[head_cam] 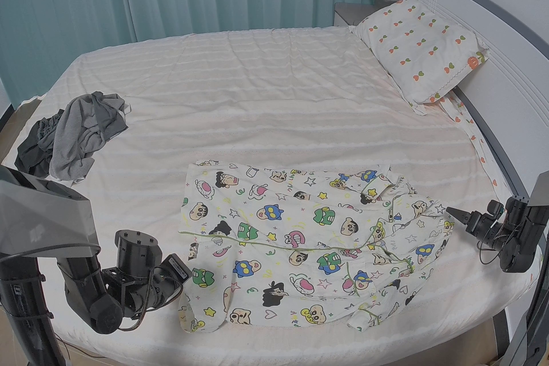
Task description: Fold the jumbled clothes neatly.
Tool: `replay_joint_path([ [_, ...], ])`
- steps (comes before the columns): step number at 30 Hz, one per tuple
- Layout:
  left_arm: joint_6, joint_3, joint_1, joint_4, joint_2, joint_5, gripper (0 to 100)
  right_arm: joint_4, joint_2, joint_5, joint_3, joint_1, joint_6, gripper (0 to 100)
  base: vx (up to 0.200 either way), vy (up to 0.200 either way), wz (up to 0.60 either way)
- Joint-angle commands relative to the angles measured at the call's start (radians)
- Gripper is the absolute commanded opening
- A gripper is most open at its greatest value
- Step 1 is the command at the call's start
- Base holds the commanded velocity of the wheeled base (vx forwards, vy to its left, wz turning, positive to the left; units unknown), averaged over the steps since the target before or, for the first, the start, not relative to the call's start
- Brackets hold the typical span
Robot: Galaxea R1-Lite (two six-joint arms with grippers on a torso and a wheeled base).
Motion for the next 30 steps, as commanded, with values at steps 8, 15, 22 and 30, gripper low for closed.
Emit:
replay_joint_path([
  [8, 0.069, -0.016, 0.032, -0.238, 0.010, 0.028, 0, 0.000, -0.003, 0.002, 0.006, 0.000, 0.001, 100, 0.000, 0.000, 0.00],
  [15, 0.192, -0.042, 0.069, -0.255, 0.066, 0.031, 0, -0.035, -0.003, 0.000, 0.008, 0.000, 0.043, 100, 0.000, 0.000, 0.00],
  [22, 0.214, -0.074, 0.121, -0.255, 0.072, 0.026, 0, -0.046, -0.002, -0.001, 0.009, 0.000, 0.055, 100, 0.000, 0.000, 0.00],
  [30, 0.238, -0.131, 0.116, -0.254, 0.103, 0.019, 0, -0.046, -0.002, -0.001, 0.009, 0.000, 0.055, 100, 0.000, 0.000, 0.00],
])
